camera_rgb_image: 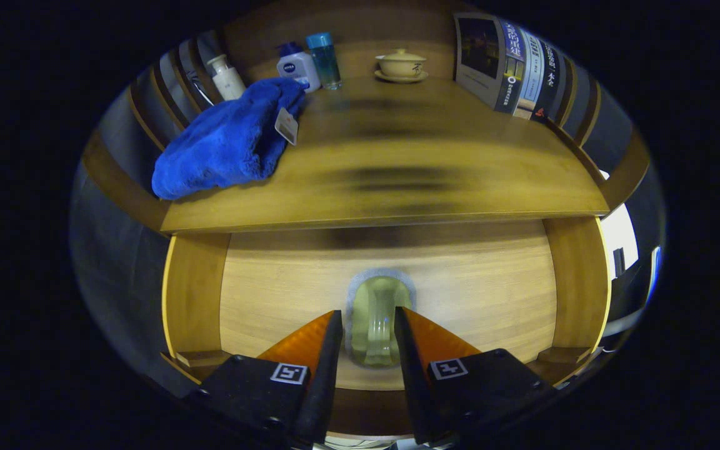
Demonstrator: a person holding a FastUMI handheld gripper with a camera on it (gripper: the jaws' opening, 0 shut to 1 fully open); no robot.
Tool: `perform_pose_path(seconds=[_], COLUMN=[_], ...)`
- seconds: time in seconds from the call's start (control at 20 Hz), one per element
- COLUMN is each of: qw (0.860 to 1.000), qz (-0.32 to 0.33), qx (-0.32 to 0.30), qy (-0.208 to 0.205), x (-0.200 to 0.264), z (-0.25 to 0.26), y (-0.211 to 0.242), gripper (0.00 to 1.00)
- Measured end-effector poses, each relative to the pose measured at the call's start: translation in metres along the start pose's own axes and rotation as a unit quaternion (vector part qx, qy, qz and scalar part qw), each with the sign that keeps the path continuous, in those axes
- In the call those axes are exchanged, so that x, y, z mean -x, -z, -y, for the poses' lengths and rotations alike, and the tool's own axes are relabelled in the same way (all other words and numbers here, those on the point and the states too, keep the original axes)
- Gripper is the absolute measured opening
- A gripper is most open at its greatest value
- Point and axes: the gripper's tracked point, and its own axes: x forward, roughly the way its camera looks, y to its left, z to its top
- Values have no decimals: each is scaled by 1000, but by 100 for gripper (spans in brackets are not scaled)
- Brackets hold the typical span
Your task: Pull open the drawer, take out the items inside it, and place them on the countertop above the cabinet.
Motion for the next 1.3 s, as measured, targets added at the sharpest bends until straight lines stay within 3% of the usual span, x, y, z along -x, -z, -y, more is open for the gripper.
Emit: perform_pose_path(seconds=[0.2, 0.4, 0.5, 0.65, 1.3], qw=[1000, 999, 999, 999, 999], qz=[-25, -45, -37, -32, 48], qx=[1, -9, -6, -7, 9], qy=[8, 7, 11, 10, -8], x=[-20, -38, -36, -26, 101], z=[3, 2, 5, 5, 4], y=[7, 13, 9, 13, -24], gripper=[57, 33, 31, 21, 21])
